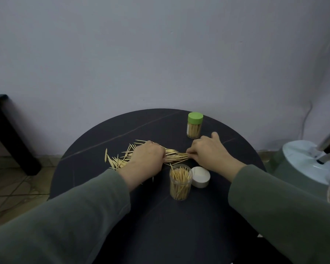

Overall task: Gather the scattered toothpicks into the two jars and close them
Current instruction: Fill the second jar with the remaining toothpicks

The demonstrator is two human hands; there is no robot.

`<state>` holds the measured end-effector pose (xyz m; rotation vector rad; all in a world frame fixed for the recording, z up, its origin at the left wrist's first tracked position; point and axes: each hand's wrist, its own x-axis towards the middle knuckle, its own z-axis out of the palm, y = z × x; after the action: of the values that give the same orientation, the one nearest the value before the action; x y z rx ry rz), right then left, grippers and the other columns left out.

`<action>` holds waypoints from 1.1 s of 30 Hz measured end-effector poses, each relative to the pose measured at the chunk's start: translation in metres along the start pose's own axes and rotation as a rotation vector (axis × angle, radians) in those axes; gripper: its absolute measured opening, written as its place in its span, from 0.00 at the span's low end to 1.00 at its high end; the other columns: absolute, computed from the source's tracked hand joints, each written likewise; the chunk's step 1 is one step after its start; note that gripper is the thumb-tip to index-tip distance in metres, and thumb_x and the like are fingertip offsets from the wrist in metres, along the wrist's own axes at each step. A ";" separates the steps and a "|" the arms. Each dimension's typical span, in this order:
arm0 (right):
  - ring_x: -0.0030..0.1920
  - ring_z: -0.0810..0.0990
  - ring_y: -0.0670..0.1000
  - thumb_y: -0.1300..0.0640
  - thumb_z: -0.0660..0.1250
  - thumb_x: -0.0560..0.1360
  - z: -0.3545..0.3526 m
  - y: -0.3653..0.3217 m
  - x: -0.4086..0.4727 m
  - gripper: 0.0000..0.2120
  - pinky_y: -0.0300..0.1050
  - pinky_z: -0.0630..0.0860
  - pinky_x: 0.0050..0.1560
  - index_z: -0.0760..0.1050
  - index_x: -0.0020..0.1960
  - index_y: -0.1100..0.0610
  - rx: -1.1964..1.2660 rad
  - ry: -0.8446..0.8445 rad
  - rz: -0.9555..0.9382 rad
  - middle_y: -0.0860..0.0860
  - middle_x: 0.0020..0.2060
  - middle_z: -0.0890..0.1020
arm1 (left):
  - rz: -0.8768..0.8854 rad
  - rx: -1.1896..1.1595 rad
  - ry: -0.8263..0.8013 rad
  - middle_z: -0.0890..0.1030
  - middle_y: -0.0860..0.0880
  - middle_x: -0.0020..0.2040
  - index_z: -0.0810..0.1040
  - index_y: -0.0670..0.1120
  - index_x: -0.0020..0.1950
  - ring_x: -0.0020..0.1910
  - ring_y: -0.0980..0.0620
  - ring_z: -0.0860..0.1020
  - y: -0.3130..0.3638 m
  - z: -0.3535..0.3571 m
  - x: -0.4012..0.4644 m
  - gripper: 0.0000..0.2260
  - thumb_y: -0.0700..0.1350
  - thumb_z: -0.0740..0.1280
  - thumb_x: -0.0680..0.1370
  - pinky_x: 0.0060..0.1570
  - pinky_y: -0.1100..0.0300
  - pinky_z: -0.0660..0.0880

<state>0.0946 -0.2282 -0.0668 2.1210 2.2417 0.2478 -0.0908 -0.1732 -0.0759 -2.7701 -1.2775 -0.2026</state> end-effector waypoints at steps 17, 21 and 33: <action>0.54 0.78 0.46 0.49 0.68 0.75 -0.015 -0.002 -0.019 0.14 0.50 0.74 0.58 0.80 0.59 0.49 0.900 0.284 0.214 0.39 0.45 0.79 | -0.250 -0.935 0.213 0.81 0.54 0.44 0.80 0.52 0.48 0.45 0.57 0.78 -0.001 -0.019 -0.007 0.02 0.46 0.68 0.78 0.40 0.67 0.72; 0.48 0.80 0.39 0.55 0.70 0.74 -0.031 -0.007 -0.025 0.07 0.31 0.73 0.46 0.81 0.51 0.47 1.260 0.368 0.213 0.39 0.44 0.82 | -0.218 -1.229 0.279 0.81 0.55 0.42 0.82 0.51 0.50 0.41 0.62 0.78 0.006 -0.031 -0.015 0.04 0.45 0.68 0.78 0.42 0.68 0.73; 0.47 0.83 0.43 0.59 0.70 0.73 -0.035 -0.022 -0.050 0.06 0.36 0.78 0.49 0.82 0.50 0.53 1.376 0.107 0.025 0.49 0.44 0.85 | -0.017 -1.513 0.118 0.82 0.48 0.42 0.80 0.42 0.48 0.42 0.57 0.79 0.021 -0.031 -0.033 0.03 0.38 0.67 0.77 0.46 0.66 0.76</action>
<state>0.0714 -0.2817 -0.0398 2.5066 2.7601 -1.6669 -0.0989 -0.2158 -0.0505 -3.5914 -1.3871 -2.0265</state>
